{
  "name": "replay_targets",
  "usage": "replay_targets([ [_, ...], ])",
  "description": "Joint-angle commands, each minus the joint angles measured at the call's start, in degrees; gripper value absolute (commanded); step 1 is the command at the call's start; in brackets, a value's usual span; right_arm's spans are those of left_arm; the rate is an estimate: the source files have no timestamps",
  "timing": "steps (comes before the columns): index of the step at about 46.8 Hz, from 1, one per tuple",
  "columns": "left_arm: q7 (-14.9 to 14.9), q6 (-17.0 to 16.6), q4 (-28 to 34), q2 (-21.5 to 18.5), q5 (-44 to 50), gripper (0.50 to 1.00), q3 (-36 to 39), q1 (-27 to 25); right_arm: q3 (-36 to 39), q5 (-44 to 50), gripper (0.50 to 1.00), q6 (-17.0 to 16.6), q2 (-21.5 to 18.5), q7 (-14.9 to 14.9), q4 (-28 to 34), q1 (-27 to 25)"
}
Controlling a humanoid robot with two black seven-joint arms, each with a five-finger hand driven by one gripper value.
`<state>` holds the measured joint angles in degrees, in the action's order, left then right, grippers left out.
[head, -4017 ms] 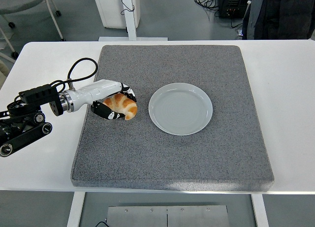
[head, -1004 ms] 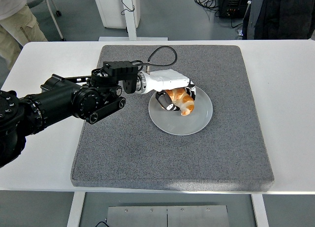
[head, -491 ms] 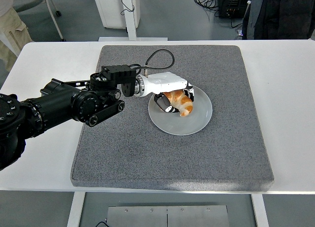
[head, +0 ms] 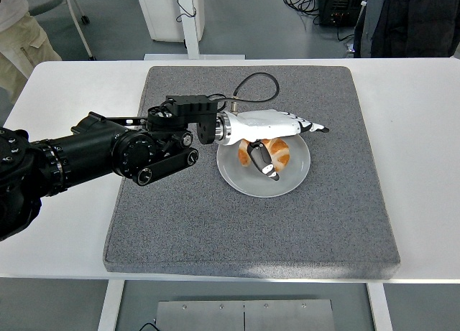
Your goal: Place the bread on the plate
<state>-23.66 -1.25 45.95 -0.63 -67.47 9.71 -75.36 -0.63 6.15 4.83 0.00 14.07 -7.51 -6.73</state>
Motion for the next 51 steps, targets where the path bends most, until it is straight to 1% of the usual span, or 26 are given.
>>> replay_targets([
  [1, 1.1, 0.6, 2.9, -2.0, 2.0, 0.989, 0.0, -1.9, 0.0, 0.0, 1.0, 0.0, 0.0, 0.0, 0.0, 0.0],
  [6, 1.3, 1.3, 4.2, -4.6, 3.5, 0.989, 0.0, -3.5, 0.0, 0.0, 1.0, 0.0, 0.0, 0.0, -0.1, 0.0],
  [10, 1.5, 2.1, 6.4, -7.2, 5.2, 0.989, -1.0, -5.1, 0.0, 0.0, 1.0, 0.0, 0.0, 0.0, 0.0, 0.0],
  [13, 1.8, 3.8, 6.8, -8.5, 8.3, 0.989, -2.2, -5.9, 0.0, 0.0, 1.0, 0.0, 0.0, 0.0, 0.0, 0.0],
  [17, 3.3, 6.7, 6.9, -10.2, 14.2, 0.989, -4.7, -6.6, -0.1, 0.0, 1.0, 0.0, 0.0, 0.0, -0.1, 0.0],
  [20, 3.7, 7.6, 6.9, -11.5, 18.2, 0.989, -6.3, -6.9, 0.0, 0.0, 1.0, 0.0, 0.0, 0.0, 0.0, 0.0],
  [26, 3.8, 7.7, 6.9, -14.0, 22.0, 0.989, -9.2, -7.0, 0.0, 0.0, 1.0, 0.0, 0.0, 0.0, -0.1, 0.0],
  [33, 4.2, 8.9, 6.9, -16.9, 27.1, 0.99, -14.4, -7.0, 0.0, 0.0, 1.0, 0.0, 0.0, 0.0, 0.0, 0.0],
  [37, 5.6, 9.3, 6.9, -18.9, 30.9, 0.99, -15.4, -7.4, 0.0, 0.0, 1.0, 0.0, 0.0, 0.0, -0.1, 0.0],
  [41, 7.5, 9.2, 6.8, -19.8, 35.1, 0.99, -15.5, -8.1, 0.0, 0.0, 1.0, 0.0, 0.0, 0.0, 0.0, 0.0],
  [48, 8.4, 9.3, 6.3, -21.5, 43.7, 0.99, -17.1, -7.4, 0.0, 0.0, 1.0, 0.0, 0.0, 0.0, -0.1, 0.0],
  [51, 9.9, 9.3, 6.1, -21.6, 48.1, 0.99, -17.5, -7.0, 0.0, 0.0, 1.0, 0.0, 0.0, 0.0, 0.0, 0.0],
])
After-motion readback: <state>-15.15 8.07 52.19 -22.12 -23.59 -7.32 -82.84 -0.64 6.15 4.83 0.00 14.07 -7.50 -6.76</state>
